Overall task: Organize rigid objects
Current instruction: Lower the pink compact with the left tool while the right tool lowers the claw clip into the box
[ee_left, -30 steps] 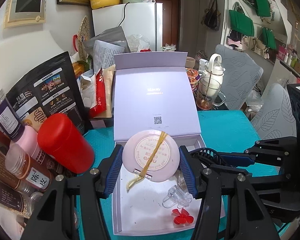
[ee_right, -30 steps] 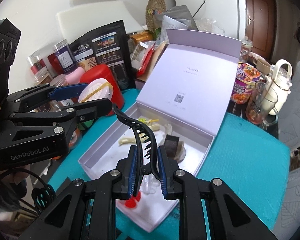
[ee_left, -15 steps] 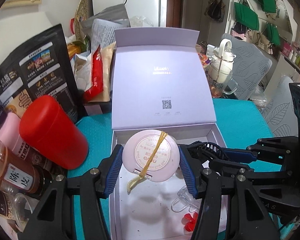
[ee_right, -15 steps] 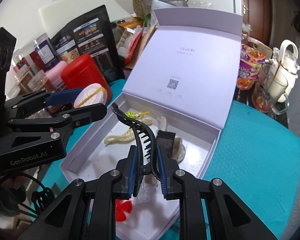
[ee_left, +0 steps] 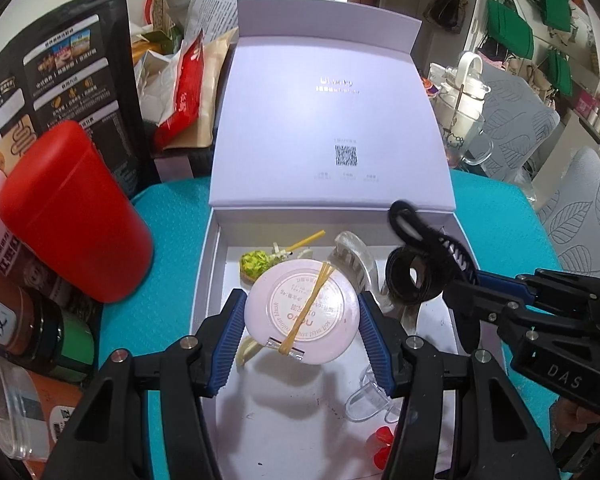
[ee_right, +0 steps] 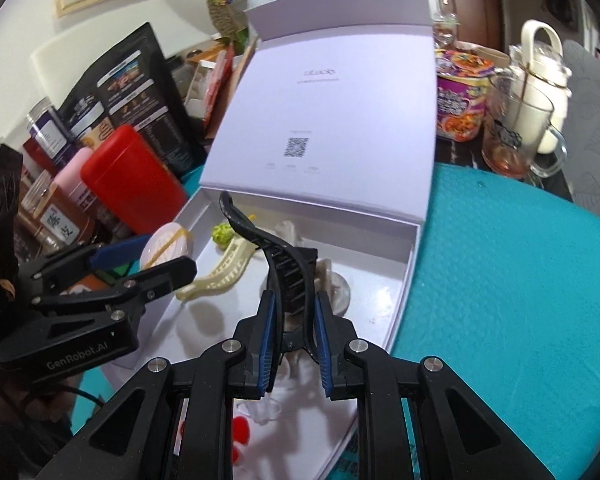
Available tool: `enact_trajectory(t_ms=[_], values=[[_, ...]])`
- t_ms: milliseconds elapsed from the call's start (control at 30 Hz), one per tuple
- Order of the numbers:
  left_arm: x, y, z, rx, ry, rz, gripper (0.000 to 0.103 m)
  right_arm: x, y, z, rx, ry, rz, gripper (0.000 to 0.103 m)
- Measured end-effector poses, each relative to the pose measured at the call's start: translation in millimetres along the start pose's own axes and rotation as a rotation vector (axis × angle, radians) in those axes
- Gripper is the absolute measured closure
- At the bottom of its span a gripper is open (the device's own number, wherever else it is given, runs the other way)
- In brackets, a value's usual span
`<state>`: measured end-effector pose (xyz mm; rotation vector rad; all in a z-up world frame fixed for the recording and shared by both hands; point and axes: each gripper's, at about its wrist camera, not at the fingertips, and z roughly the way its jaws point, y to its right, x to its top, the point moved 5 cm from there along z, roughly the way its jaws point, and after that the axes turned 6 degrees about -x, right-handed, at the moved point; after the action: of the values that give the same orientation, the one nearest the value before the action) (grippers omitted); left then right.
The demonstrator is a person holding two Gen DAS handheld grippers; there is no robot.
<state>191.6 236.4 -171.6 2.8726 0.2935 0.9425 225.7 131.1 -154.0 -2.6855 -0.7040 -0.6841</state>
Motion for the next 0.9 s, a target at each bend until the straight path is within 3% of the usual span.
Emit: enact_trajectory(t_ms=[333,900], values=[[-14,-7,19,-0.010,-0.055,-0.015,0.048,-14,9,19,-0.036,-0.088,0.049,0.084],[-31,-18,36,0.014,-0.123,-0.036,0.048,-7,7,29,-0.041,-0.103,0.031,0.084]])
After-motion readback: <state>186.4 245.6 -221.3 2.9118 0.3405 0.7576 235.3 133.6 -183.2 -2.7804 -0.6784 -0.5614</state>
